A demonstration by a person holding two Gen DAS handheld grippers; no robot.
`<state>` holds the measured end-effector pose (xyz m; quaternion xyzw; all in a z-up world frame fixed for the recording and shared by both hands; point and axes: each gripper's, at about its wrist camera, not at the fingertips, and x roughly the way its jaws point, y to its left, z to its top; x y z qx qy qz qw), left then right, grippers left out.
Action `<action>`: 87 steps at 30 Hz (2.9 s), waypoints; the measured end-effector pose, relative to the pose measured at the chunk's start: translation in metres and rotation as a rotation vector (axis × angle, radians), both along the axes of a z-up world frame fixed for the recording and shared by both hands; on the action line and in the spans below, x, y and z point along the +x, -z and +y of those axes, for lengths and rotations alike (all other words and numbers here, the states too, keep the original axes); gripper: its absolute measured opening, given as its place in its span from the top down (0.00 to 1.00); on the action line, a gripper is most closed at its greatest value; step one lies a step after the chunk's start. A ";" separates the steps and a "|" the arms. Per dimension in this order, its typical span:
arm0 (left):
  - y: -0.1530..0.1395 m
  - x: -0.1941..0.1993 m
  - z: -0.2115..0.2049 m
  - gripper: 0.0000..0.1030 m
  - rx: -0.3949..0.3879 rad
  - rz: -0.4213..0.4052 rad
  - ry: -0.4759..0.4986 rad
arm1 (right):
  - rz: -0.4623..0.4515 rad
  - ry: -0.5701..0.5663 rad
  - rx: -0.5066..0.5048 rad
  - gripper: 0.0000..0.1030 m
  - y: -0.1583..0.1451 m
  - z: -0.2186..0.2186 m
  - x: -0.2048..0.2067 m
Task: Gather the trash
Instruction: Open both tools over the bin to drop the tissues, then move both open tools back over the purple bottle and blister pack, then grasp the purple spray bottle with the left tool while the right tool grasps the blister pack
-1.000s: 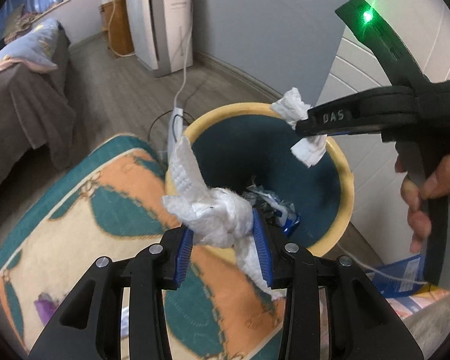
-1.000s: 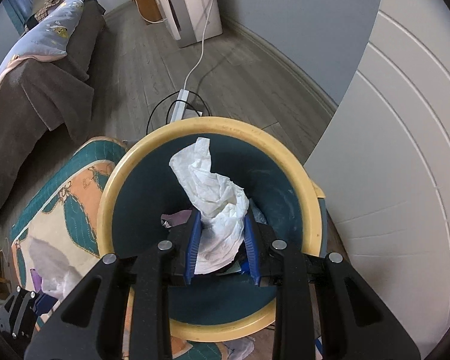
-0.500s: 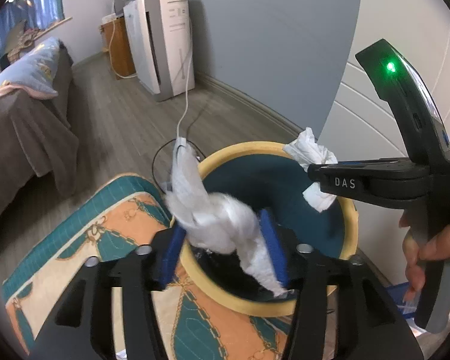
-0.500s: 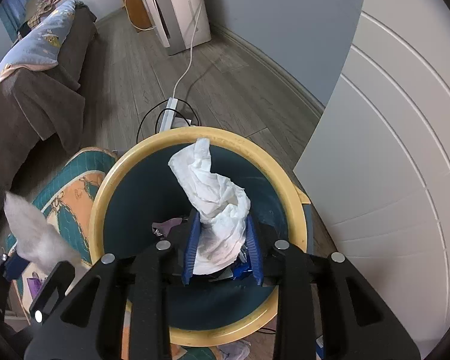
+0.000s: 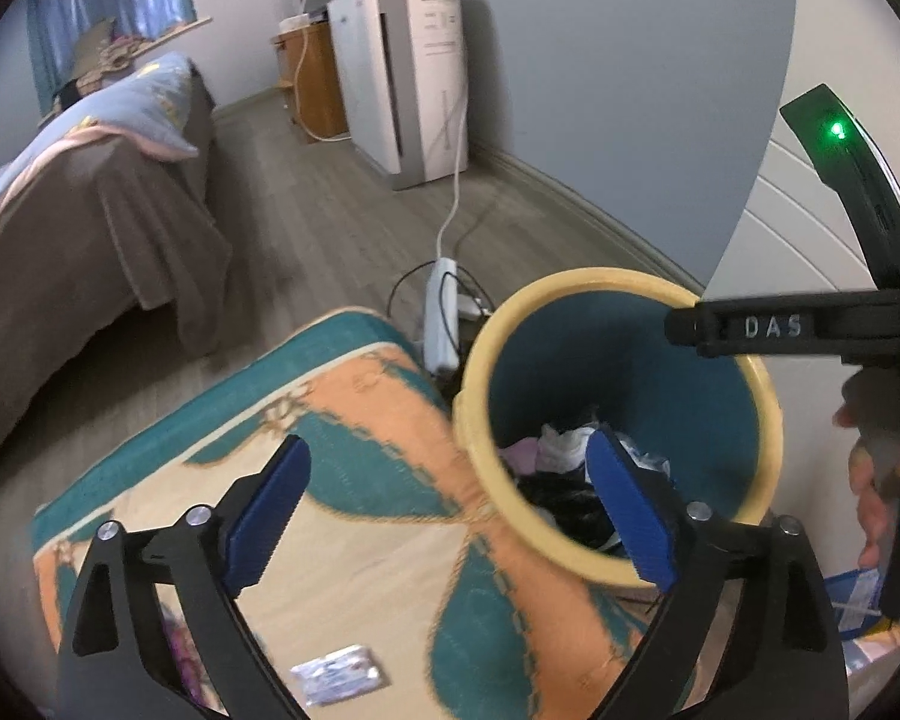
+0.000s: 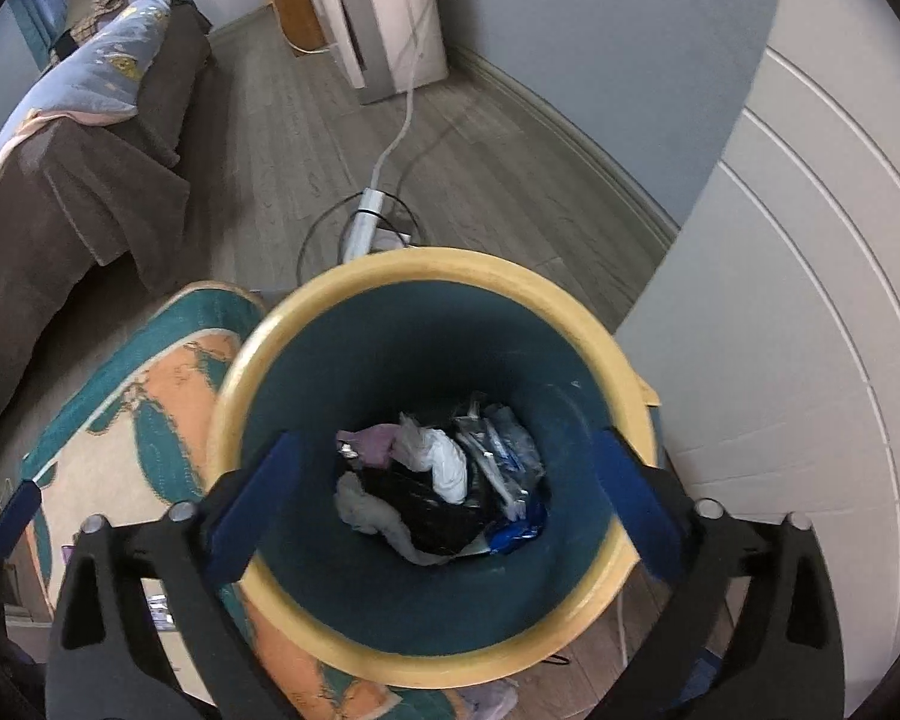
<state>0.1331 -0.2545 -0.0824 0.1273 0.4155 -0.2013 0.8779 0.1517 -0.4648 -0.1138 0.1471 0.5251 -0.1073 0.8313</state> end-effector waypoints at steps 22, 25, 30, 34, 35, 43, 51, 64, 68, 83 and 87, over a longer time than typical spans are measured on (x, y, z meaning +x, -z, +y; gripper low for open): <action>-0.031 -0.045 0.222 0.05 0.135 0.010 -0.423 | -0.034 -0.195 -0.047 0.06 -0.033 0.115 0.009; -0.026 -0.047 0.243 0.05 0.091 0.041 -0.474 | -0.028 -0.250 -0.049 0.06 -0.033 0.139 0.008; -0.019 -0.052 0.271 0.05 0.005 0.032 -0.509 | 0.020 -0.399 -0.111 0.06 -0.018 0.188 -0.008; -0.009 -0.042 0.285 0.05 -0.043 0.088 -0.498 | 0.060 -0.415 -0.076 0.06 0.000 0.211 -0.021; -0.006 -0.040 0.286 0.05 -0.039 0.102 -0.495 | 0.073 -0.413 -0.058 0.06 0.008 0.217 -0.025; 0.016 -0.035 0.283 0.05 0.053 0.153 -0.413 | 0.181 -0.448 -0.049 0.06 0.055 0.260 -0.032; 0.038 -0.035 0.296 0.05 0.088 0.194 -0.413 | 0.223 -0.472 -0.047 0.06 0.073 0.282 -0.031; 0.063 -0.027 0.284 0.05 0.076 0.245 -0.398 | 0.236 -0.513 -0.074 0.11 0.085 0.304 -0.033; 0.076 -0.024 0.277 0.05 0.088 0.264 -0.386 | 0.236 -0.494 -0.055 0.12 0.086 0.299 -0.034; 0.102 -0.009 0.254 0.24 0.047 0.314 -0.323 | 0.264 -0.472 -0.036 0.24 0.092 0.287 -0.028; 0.110 -0.004 0.252 0.39 0.031 0.346 -0.309 | 0.279 -0.457 -0.024 0.29 0.093 0.281 -0.027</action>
